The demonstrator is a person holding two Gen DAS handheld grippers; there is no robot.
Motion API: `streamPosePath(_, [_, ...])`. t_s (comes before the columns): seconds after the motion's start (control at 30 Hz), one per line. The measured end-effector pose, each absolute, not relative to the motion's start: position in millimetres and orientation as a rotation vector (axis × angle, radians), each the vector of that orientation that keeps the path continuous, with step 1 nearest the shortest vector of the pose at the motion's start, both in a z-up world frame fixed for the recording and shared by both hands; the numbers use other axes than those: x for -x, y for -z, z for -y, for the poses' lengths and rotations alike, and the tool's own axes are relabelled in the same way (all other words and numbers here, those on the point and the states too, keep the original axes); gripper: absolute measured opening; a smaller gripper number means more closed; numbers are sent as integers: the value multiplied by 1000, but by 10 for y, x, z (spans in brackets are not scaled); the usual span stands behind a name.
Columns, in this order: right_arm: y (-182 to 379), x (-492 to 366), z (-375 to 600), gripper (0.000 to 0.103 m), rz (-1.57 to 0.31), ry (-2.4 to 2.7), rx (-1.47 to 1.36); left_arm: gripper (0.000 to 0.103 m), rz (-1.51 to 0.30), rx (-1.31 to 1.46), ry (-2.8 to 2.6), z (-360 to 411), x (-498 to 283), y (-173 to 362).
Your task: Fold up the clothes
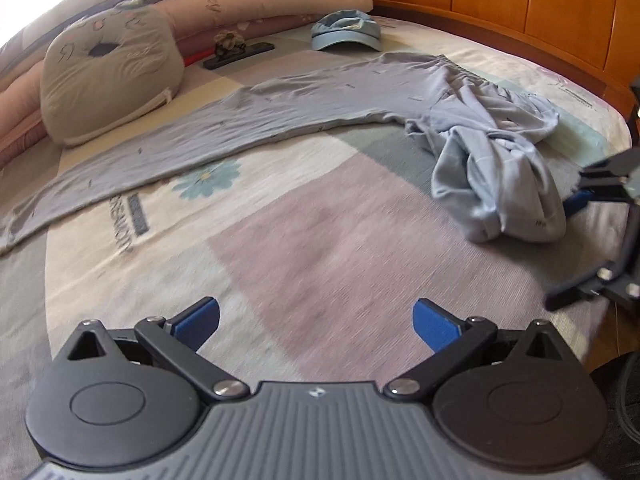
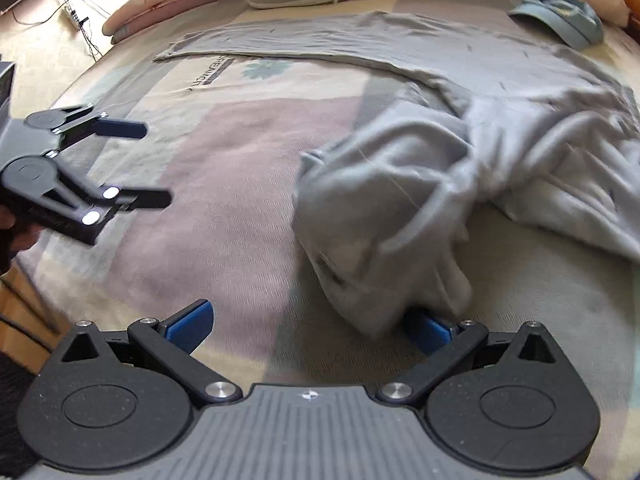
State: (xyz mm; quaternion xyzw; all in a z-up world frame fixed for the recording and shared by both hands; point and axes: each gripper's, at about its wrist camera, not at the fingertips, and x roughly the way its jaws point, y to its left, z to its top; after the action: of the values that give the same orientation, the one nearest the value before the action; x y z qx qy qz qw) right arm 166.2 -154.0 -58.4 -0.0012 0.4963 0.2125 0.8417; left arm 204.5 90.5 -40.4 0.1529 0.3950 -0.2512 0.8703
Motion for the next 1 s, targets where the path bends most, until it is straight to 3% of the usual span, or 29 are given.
streamPosePath(0.67, [29, -2713, 624, 103, -834, -481, 295, 102, -786, -161, 359, -1659, -2001, 351])
streamPosePath(1.0, [100, -2245, 1223, 103, -878, -407, 203, 102, -799, -185, 429, -1279, -2103, 309])
